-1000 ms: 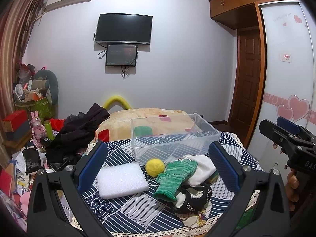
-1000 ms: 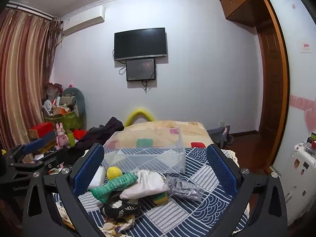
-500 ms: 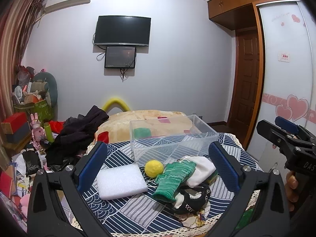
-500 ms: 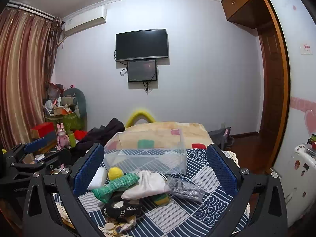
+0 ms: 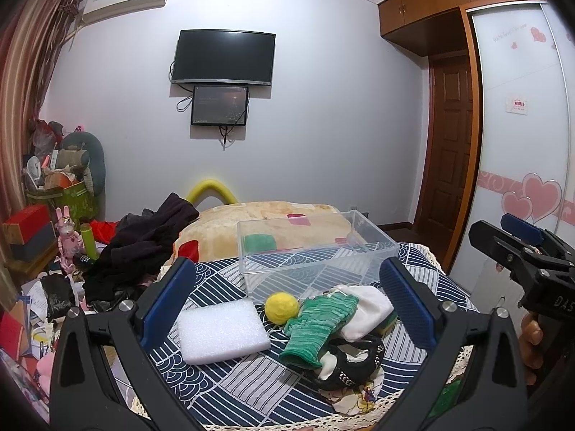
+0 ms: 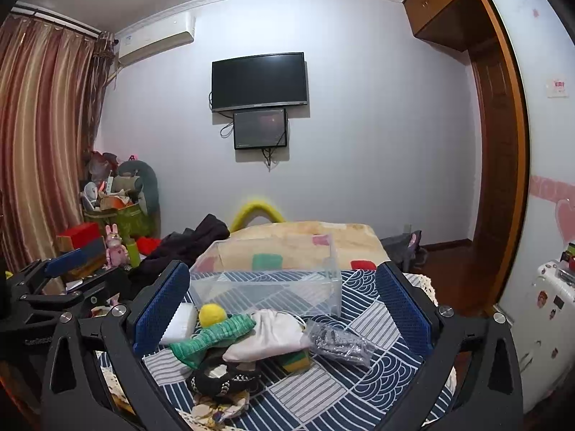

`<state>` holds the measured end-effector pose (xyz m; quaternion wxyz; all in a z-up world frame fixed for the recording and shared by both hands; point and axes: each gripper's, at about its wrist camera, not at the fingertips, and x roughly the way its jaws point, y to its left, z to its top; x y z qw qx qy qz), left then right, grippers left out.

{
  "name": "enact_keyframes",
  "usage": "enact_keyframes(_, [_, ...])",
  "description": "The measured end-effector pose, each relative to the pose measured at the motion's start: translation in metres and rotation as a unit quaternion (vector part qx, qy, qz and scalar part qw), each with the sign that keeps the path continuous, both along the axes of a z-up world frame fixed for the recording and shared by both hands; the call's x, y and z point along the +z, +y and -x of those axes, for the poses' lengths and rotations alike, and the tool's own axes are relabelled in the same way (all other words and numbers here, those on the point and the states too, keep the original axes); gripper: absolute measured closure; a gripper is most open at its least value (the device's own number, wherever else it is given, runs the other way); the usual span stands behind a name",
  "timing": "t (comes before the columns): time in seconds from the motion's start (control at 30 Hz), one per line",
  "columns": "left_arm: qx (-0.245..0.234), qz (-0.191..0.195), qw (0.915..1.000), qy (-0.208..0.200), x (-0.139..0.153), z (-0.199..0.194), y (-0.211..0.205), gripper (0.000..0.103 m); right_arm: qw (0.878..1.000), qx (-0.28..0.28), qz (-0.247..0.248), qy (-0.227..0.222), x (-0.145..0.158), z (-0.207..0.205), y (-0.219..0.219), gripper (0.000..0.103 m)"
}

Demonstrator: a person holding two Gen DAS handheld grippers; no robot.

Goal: Organize soft objects

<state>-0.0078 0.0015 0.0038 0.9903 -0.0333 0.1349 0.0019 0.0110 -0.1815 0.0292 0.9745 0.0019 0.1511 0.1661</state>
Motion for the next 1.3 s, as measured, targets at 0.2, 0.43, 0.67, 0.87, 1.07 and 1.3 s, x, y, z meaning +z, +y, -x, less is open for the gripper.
enact_keyframes(0.2, [0.002,0.001,1.0000,-0.001,-0.001,-0.001,0.001,0.000,1.000,0.003,-0.001,-0.004,0.000,0.002,0.000,0.000])
enact_keyframes(0.43, [-0.001,0.008,1.0000,-0.001,-0.001,-0.001,0.003,0.000,1.000,0.006,-0.002,-0.004,0.000,0.002,0.000,0.000])
enact_keyframes(0.67, [-0.008,0.005,1.0000,-0.002,-0.001,0.000,0.004,0.000,1.000,0.014,0.002,-0.010,-0.001,0.003,0.003,0.000])
enact_keyframes(0.87, [-0.035,0.049,0.9976,0.035,-0.015,-0.017,0.020,0.000,1.000,0.010,0.005,0.009,-0.009,-0.008,0.001,0.000])
enact_keyframes(1.07, [-0.021,0.080,0.9900,0.115,-0.050,-0.049,0.040,0.024,0.999,0.002,0.000,0.051,-0.028,-0.026,-0.007,0.008])
enact_keyframes(1.3, [0.041,0.068,0.9817,0.173,-0.095,-0.077,0.059,0.031,0.994,-0.013,0.013,0.104,-0.057,-0.046,-0.011,0.020])
